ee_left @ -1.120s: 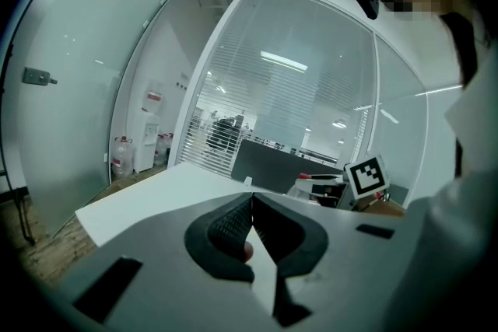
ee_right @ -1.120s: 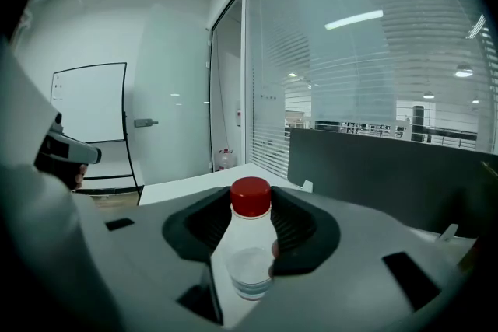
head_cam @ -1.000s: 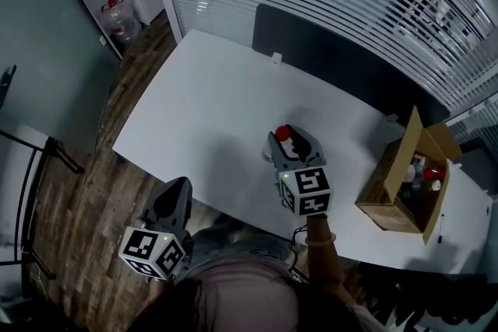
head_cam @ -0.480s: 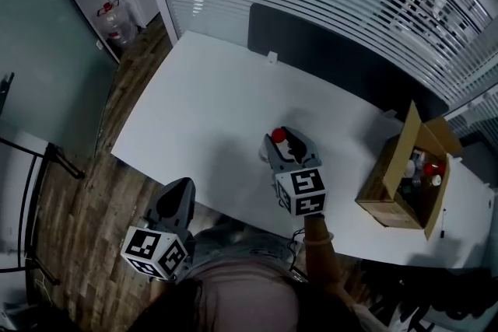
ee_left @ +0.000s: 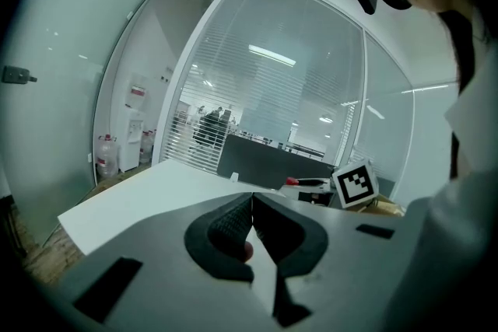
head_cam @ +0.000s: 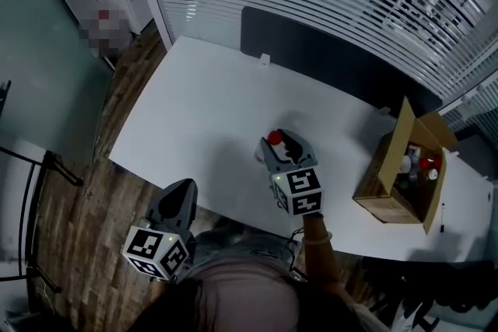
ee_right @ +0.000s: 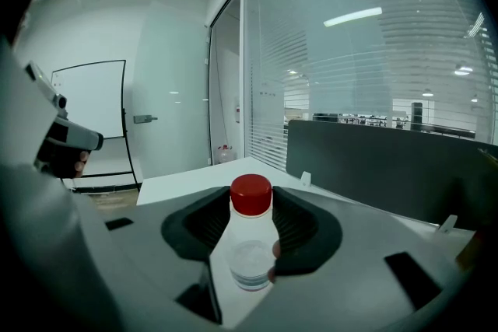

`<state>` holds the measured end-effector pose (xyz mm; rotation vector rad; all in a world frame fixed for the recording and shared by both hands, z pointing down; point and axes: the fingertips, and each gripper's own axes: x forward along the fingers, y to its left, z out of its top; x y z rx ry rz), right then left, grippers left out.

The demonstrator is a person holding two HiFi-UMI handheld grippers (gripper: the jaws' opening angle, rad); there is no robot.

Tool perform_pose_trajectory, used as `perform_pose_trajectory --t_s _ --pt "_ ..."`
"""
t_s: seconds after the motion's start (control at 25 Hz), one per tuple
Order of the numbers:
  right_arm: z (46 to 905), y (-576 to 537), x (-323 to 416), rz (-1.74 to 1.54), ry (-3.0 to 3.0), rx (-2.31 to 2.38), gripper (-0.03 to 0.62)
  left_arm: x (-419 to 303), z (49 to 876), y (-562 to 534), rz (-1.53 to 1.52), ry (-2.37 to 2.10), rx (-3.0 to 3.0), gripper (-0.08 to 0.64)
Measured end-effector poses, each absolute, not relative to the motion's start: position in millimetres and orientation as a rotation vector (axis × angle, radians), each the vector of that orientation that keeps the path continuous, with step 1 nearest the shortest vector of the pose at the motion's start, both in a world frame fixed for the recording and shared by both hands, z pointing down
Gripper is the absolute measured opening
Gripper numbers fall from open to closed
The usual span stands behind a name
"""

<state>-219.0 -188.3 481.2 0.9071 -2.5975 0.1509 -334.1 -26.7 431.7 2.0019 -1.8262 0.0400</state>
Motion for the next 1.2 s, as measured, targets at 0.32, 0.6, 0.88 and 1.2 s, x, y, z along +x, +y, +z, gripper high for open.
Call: perform_pose_trajectory --t_s 0.32,0.6,0.88,1.2 --pt "484 -183 -217 0.146 -2.573 0.899 0.173 -329 430 -29 0.049 -1.793 2.03 0.009" --pt "476 -173 -198 0.183 -2.577 0.948 0.173 -317 425 -39 0.042 -1.744 2.091 0.009" --pt "452 -159 -166 0.242 -2.607 1.047 0.172 -293 421 -50 0.051 -1.657 2.174 0.009" --pt "425 -147 -125 0.217 -2.59 1.24 0.104 -265 416 -60 0.059 -1.528 2.273 0.009"
